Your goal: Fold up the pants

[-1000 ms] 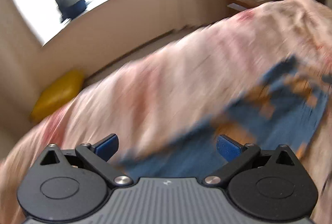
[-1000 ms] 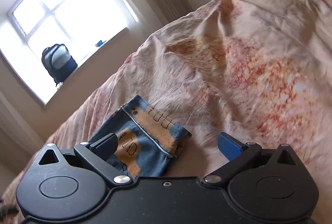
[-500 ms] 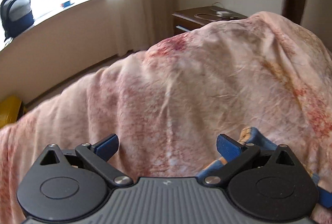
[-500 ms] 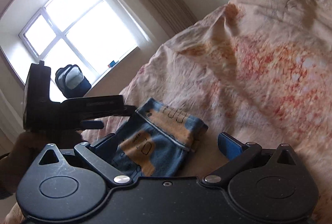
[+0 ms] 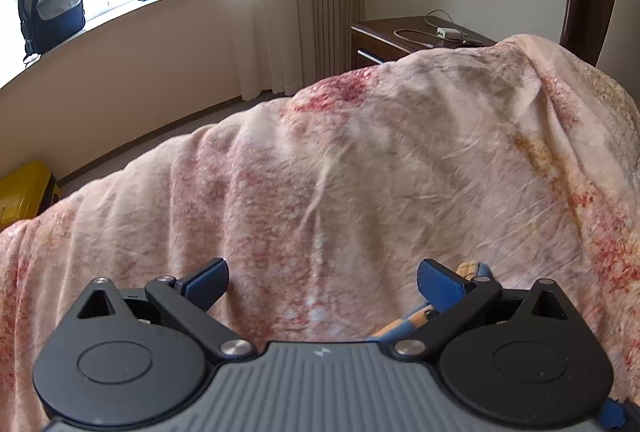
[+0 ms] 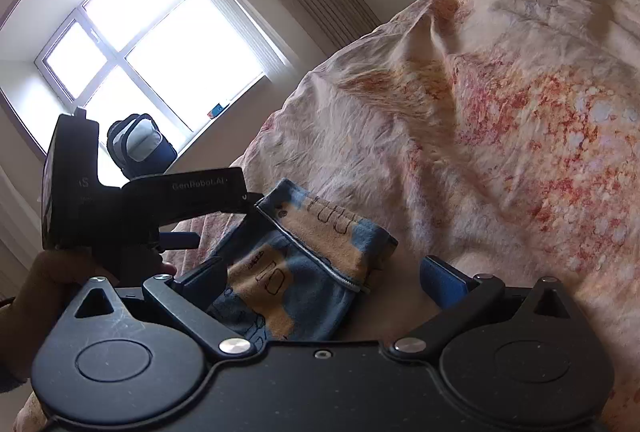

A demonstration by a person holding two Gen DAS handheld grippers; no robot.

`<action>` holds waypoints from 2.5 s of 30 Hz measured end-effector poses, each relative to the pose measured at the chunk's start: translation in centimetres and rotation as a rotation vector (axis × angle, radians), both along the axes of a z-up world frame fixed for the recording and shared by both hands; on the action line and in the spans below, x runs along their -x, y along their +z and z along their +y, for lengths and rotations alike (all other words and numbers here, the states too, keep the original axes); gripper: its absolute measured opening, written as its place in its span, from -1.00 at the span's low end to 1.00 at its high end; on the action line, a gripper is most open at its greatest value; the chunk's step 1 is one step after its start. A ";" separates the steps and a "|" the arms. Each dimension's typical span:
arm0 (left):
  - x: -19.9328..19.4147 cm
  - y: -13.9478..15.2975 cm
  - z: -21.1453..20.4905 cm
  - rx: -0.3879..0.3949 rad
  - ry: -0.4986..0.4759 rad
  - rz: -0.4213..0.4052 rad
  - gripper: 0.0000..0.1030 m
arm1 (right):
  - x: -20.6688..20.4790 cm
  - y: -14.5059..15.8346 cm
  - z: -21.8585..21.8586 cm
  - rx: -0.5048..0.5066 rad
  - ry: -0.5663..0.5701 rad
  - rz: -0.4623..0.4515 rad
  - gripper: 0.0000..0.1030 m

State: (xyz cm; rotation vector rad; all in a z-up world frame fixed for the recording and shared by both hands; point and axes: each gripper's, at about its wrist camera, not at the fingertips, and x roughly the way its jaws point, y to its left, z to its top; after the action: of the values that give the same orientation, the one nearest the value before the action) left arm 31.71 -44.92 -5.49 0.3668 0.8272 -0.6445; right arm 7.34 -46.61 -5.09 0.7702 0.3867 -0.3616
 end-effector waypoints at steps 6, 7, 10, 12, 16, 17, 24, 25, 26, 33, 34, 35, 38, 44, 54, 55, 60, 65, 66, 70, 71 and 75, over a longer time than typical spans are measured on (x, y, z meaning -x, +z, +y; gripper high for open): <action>-0.1 0.0 -1.1 -0.025 -0.068 0.017 0.99 | 0.1 0.0 -0.3 -0.027 0.005 -0.007 0.99; -0.3 -0.4 -1.4 -0.042 -0.066 0.013 0.99 | 0.0 0.0 -0.2 -0.024 0.010 -0.004 0.99; -0.9 -1.4 -2.3 -0.113 -0.039 -0.013 0.99 | -0.2 0.1 0.0 -0.016 0.025 -0.002 0.93; -1.0 -1.6 -2.6 -0.126 -0.035 -0.018 1.00 | -0.3 0.0 -0.2 -0.019 0.019 0.002 0.76; -0.6 -0.1 -2.7 -0.121 -0.006 -0.039 1.00 | 0.2 -0.4 -1.5 -0.090 -0.030 -0.024 0.32; -0.4 0.5 -2.6 -0.111 -0.003 -0.046 0.99 | 0.4 -0.6 -1.9 -0.106 -0.040 -0.025 0.11; -0.4 3.8 -1.6 0.017 -0.019 0.243 0.96 | -0.3 1.1 0.0 0.124 -0.007 0.061 -0.52; -0.6 4.1 -1.6 0.046 0.001 0.306 0.90 | -0.5 1.4 0.6 0.177 0.011 0.068 -0.54; -0.7 4.3 -1.7 0.065 0.018 0.351 0.81 | -0.7 1.8 1.3 0.227 0.028 0.075 -0.56; -0.2 4.5 -4.0 0.024 0.080 0.498 0.53 | -1.1 2.9 4.2 0.475 0.119 0.087 -0.57; 0.1 4.5 -4.2 0.021 0.077 0.510 0.53 | -1.2 2.9 4.6 0.505 0.138 0.090 -0.57; 0.4 4.5 -4.4 0.013 0.075 0.511 0.53 | -1.3 3.0 5.1 0.538 0.158 0.094 -0.57; 1.4 4.6 -5.1 -0.057 0.074 0.485 0.45 | -1.6 3.0 6.0 0.606 0.199 0.104 -0.57; 2.3 3.8 -5.5 -0.122 0.091 0.542 0.16 | -1.8 3.1 7.1 0.671 0.242 0.110 -0.57; 2.8 3.3 -7.1 -0.231 0.075 0.459 -0.10 | -2.0 3.2 7.6 0.687 0.267 0.105 -0.57; 2.8 3.1 -7.4 -0.244 0.075 0.464 -0.25 | -2.0 3.3 7.6 0.687 0.269 0.103 -0.57; 2.9 3.2 -7.2 -0.267 0.076 0.462 -0.70 | -1.9 3.4 7.5 0.685 0.274 0.095 -0.57; 3.0 4.8 -5.4 -0.201 0.099 0.464 -0.79 | -1.6 3.8 8.2 0.726 0.286 0.071 -0.57; 2.9 5.2 -4.8 -0.184 0.113 0.469 -0.79 | -1.4 4.0 8.4 0.739 0.290 0.062 -0.57; 2.4 7.5 -1.1 -0.103 0.199 0.487 -0.80 | -0.6 4.6 9.7 0.802 0.319 -0.004 -0.58; 2.4 8.1 0.0 -0.083 0.222 0.486 -0.80 | -0.3 4.8 10.1 0.818 0.330 -0.030 -0.58; 3.4 10.0 6.0 0.012 0.295 0.470 -0.80 | 1.1 5.2 12.5 0.872 0.419 -0.145 -0.60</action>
State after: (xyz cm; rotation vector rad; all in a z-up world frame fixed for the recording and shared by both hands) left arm 28.32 -38.93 4.51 0.0745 1.2971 -0.4616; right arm 6.25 -34.12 0.13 -0.1439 0.2086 -0.0530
